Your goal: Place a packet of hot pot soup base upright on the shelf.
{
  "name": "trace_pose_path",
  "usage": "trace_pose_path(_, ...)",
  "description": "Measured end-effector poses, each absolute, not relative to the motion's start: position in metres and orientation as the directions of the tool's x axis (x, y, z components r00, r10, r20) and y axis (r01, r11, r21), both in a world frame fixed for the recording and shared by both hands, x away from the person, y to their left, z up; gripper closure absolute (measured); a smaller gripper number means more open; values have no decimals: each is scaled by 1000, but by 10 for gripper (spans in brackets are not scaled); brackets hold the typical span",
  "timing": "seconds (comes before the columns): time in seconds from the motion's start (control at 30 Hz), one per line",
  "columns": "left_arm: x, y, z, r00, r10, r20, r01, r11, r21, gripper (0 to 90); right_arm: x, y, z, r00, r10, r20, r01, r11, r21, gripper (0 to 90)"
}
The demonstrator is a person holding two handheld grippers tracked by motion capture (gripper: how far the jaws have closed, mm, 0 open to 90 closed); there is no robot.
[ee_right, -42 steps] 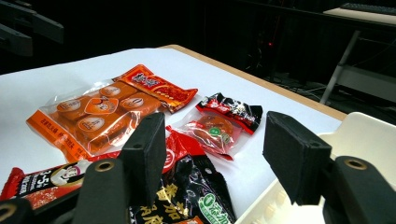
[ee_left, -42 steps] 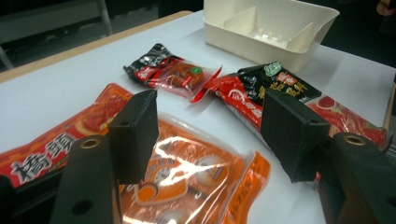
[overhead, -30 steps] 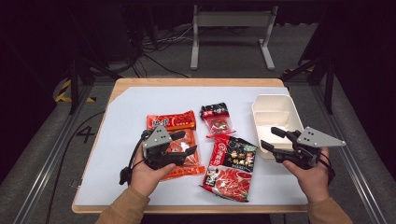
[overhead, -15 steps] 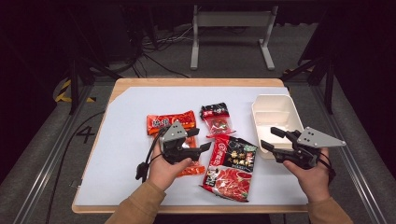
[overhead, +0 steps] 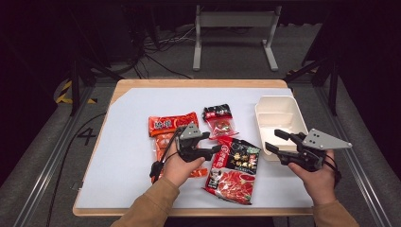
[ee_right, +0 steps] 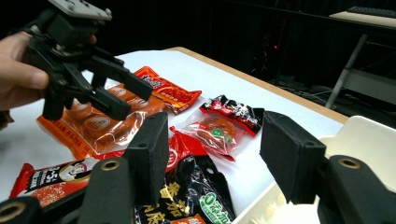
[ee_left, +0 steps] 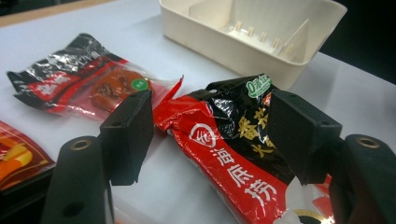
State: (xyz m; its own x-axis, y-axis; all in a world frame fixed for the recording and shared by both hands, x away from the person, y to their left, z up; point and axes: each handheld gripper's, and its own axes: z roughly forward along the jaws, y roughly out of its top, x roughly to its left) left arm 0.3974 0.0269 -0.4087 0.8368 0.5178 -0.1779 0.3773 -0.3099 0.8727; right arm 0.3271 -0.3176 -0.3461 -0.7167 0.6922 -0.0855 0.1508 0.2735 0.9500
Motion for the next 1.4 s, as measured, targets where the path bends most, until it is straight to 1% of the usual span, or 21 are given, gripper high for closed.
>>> trace_pose_path(0.1, 399, 23, -413, 832, 530, -165, 383, -333, 862, 335, 327, -318, -346, -718, 690, -90, 145, 276, 950, 421)
trace_pose_path(0.27, 399, 13, -420, 832, 514, -208, 417, -332, 846, 346, 328, -317, -347, -718, 690, -92, 143, 276, 950, 419)
trace_pose_path(0.57, 408, 3, -433, 814, 537, -223, 457, -353, 817, 352, 327, -316, -346, -729, 679, -90, 139, 276, 951, 413)
trace_pose_path(0.6, 409, 2, -435, 811, 538, -231, 464, -350, 814, 362, 327, -316, -346, -729, 679, -90, 139, 276, 951, 412)
trace_pose_path(0.67, 411, 1, -439, 819, 533, -213, 453, -372, 810, 382, 327, -316, -346, -730, 678, -84, 144, 273, 951, 412)
trace_pose_path(0.87, 414, -1, -444, 799, 546, -253, 510, -390, 767, 434, 327, -316, -346, -733, 675, -84, 143, 272, 952, 412)
trace_pose_path(1.0, 415, -4, -446, 794, 552, -255, 524, -409, 747, 452, 328, -315, -347, -736, 672, -82, 149, 279, 949, 410)
trace_pose_path(1.03, 416, -5, -448, 786, 552, -278, 547, -412, 729, 462, 328, -315, -348, -738, 670, -83, 146, 279, 949, 408)
trace_pose_path(1.1, 417, -6, -451, 766, 562, -311, 580, -397, 712, 416, 328, -314, -348, -743, 665, -77, 148, 275, 950, 406)
trace_pose_path(1.23, 417, -7, -452, 770, 548, -326, 582, -395, 711, 490, 328, -314, -348, -746, 661, -78, 147, 278, 949, 404)
trace_pose_path(1.27, 417, -7, -452, 775, 545, -321, 576, -399, 714, 521, 328, -314, -348, -747, 661, -74, 150, 276, 949, 403)
trace_pose_path(1.3, 417, -7, -453, 774, 546, -320, 575, -397, 715, 529, 328, -314, -349, -746, 661, -76, 149, 277, 949, 401)
trace_pose_path(1.37, 416, -7, -453, 772, 550, -319, 577, -396, 715, 590, 329, -314, -349, -746, 661, -74, 151, 276, 949, 401)
trace_pose_path(1.4, 416, -6, -453, 766, 551, -331, 585, -383, 715, 590, 329, -314, -350, -746, 662, -69, 156, 275, 949, 400)
